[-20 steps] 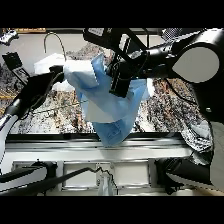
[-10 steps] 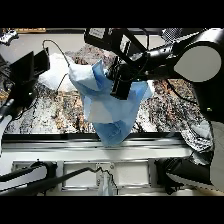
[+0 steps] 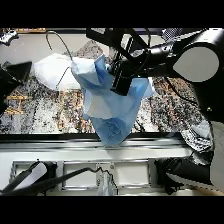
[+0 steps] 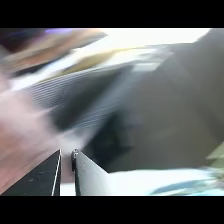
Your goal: Fold the clothes and pants, and hang the long-sleeved shirts on hangers.
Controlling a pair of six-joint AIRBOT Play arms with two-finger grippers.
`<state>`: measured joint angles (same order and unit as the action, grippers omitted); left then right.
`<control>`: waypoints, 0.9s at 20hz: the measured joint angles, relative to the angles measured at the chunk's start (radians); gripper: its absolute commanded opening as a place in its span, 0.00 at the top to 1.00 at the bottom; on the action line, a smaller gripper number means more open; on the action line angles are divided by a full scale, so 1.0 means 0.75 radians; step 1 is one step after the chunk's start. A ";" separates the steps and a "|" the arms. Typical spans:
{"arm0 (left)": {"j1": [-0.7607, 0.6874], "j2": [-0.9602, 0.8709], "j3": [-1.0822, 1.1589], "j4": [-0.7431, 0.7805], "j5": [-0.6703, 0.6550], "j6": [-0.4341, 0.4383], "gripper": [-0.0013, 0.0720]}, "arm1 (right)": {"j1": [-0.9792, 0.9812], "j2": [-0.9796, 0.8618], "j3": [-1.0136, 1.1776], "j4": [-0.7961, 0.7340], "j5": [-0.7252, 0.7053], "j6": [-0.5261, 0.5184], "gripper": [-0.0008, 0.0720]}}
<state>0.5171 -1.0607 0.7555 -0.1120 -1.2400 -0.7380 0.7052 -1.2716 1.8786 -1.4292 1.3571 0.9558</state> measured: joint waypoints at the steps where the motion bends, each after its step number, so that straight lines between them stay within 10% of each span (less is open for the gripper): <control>1: 0.004 0.060 -0.033 0.120 0.048 -0.086 0.74 | 0.000 -0.001 0.000 -0.004 -0.017 0.002 0.96; 4: -0.035 0.219 -0.164 0.316 0.148 -0.263 0.47 | 0.000 -0.003 0.000 -0.009 -0.062 0.022 0.96; 18: -0.843 0.516 -0.362 0.143 0.469 -0.203 0.49 | -0.001 -0.004 0.000 0.059 -0.088 0.051 0.96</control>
<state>-0.1150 -0.6735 0.4843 -0.0048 -0.8879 -0.8902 0.7048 -1.2747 1.8786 -1.3849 1.2911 0.9939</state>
